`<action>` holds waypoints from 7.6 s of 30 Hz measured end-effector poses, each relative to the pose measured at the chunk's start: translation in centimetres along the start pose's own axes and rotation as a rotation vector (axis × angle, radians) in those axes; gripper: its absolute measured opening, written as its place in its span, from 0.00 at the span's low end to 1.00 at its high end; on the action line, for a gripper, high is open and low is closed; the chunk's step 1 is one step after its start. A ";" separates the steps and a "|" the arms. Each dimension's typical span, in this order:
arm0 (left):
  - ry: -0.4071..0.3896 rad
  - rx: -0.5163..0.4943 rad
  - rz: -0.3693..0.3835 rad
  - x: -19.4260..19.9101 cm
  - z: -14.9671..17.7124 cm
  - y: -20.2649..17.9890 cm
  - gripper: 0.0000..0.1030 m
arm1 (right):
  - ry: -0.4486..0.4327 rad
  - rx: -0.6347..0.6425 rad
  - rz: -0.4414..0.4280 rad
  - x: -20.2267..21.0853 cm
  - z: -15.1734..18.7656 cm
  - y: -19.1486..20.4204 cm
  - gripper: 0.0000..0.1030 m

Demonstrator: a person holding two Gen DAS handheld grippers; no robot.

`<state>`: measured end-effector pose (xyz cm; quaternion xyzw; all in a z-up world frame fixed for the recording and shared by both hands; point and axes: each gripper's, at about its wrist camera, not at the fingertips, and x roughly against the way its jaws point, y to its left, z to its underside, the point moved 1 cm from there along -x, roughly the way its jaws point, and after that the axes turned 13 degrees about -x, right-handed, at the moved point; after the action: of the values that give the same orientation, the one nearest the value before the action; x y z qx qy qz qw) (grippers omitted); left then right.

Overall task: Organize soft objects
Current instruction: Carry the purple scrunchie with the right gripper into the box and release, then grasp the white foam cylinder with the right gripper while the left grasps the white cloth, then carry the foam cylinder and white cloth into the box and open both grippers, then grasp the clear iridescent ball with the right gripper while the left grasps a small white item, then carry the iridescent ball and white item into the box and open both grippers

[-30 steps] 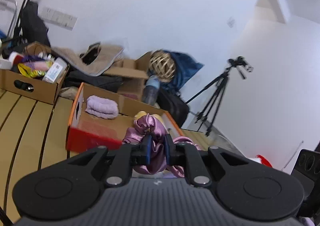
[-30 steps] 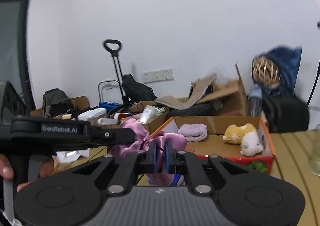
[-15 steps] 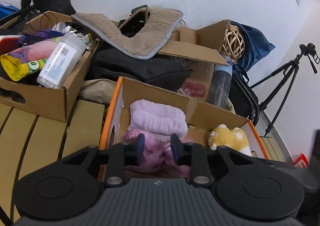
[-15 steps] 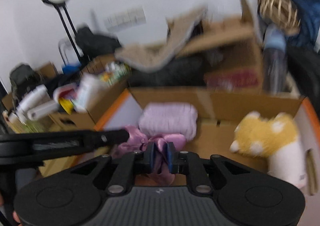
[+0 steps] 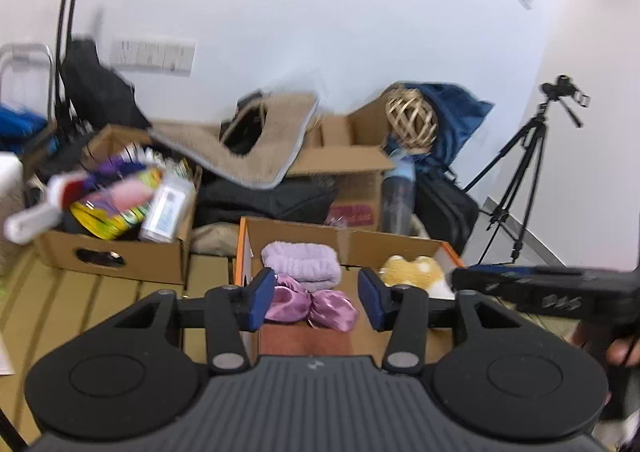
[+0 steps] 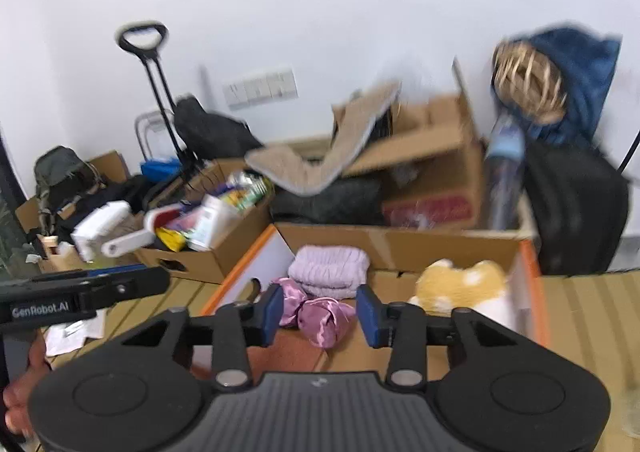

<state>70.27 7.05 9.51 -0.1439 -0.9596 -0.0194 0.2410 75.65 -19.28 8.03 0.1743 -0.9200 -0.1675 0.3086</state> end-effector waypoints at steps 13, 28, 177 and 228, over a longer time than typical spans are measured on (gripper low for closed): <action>-0.194 -0.107 -0.043 20.6 14.0 -8.8 0.83 | -0.262 0.156 0.072 22.0 17.4 -0.1 0.62; -0.092 -0.176 -0.030 25.1 24.5 -13.7 0.93 | -0.189 0.013 0.029 28.1 31.8 -2.6 0.71; -0.031 -0.200 0.135 -3.3 14.5 -9.6 0.11 | -0.058 -0.184 0.014 -1.8 14.8 -6.0 0.12; -0.054 0.044 -0.010 -13.0 3.4 -6.7 0.68 | -0.268 -0.257 0.122 -3.4 3.1 -9.7 0.44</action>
<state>77.77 -2.50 0.60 -0.1343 -0.9667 0.0044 0.2179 78.36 -25.83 -0.07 0.0533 -0.9327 -0.2863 0.2128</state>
